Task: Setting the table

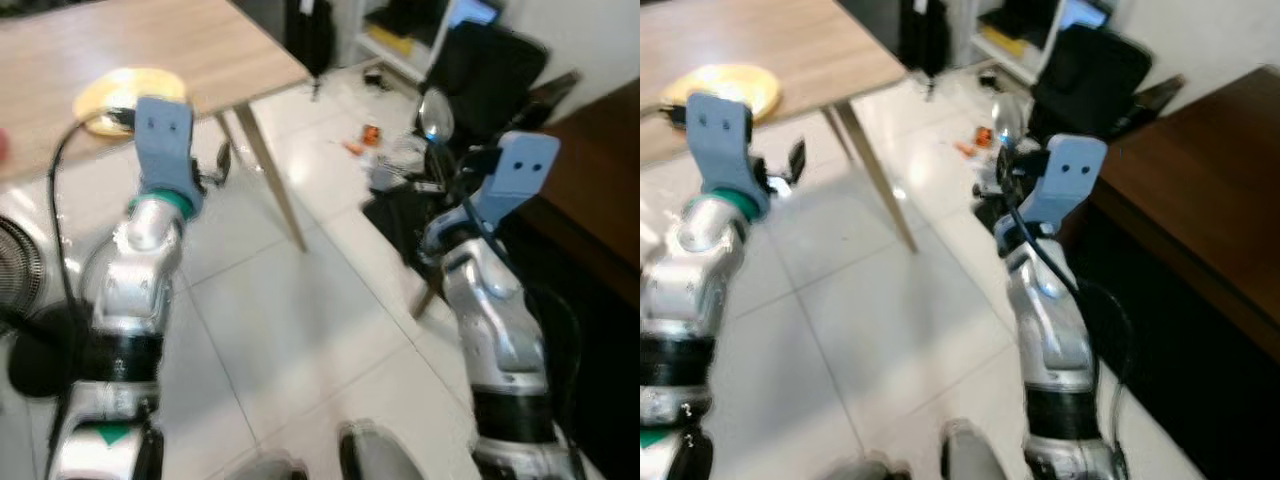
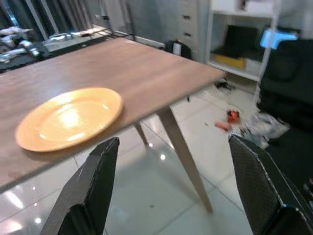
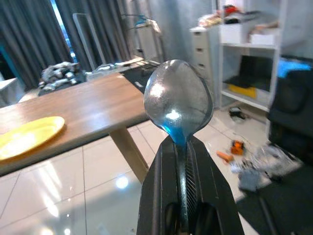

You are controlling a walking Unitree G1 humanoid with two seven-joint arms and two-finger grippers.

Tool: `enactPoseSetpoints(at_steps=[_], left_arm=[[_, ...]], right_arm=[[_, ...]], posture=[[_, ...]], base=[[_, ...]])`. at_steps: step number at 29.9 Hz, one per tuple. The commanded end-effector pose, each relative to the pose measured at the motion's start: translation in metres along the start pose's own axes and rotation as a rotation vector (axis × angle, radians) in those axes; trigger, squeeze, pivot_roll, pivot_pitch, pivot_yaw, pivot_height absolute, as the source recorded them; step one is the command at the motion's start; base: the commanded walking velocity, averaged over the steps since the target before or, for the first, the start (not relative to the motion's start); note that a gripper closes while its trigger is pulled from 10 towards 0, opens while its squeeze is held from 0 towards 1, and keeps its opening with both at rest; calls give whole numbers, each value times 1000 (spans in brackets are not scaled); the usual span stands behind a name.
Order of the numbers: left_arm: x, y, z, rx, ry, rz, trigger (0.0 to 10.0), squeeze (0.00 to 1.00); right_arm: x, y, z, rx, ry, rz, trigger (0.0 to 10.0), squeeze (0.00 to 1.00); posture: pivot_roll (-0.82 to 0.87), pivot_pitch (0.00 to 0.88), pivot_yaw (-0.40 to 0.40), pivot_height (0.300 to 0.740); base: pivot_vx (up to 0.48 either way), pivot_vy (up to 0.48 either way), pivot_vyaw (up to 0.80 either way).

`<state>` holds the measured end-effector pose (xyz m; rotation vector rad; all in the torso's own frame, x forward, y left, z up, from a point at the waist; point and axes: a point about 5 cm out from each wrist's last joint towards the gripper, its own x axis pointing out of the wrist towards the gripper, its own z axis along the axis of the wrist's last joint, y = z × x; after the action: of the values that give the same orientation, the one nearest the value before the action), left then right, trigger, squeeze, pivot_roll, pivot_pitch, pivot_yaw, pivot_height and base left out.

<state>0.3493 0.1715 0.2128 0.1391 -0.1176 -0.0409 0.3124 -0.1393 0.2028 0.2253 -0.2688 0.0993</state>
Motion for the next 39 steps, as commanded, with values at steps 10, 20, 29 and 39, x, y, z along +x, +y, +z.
enactPoseSetpoints(at_steps=[10,20,29,39], left_arm=[[-2,5,-2,7,9,15,10000,0],[-1,5,-2,8,7,15,10000,0],[-1,6,-1,10,6,11,10000,0],[-1,4,-1,13,1,2,10000,0]], right_arm=[[2,4,2,23,-9,22,10000,0],[4,-2,5,43,-18,0,10000,0],[9,-15,15,-168,-73,-48,10000,0],[12,-14,18,-300,-95,-10,10000,0]], posture=[[26,0,53,740],[31,0,53,740],[31,0,56,740],[34,0,54,740]], base=[[480,0,791],[480,0,77],[480,0,0],[480,0,0]])
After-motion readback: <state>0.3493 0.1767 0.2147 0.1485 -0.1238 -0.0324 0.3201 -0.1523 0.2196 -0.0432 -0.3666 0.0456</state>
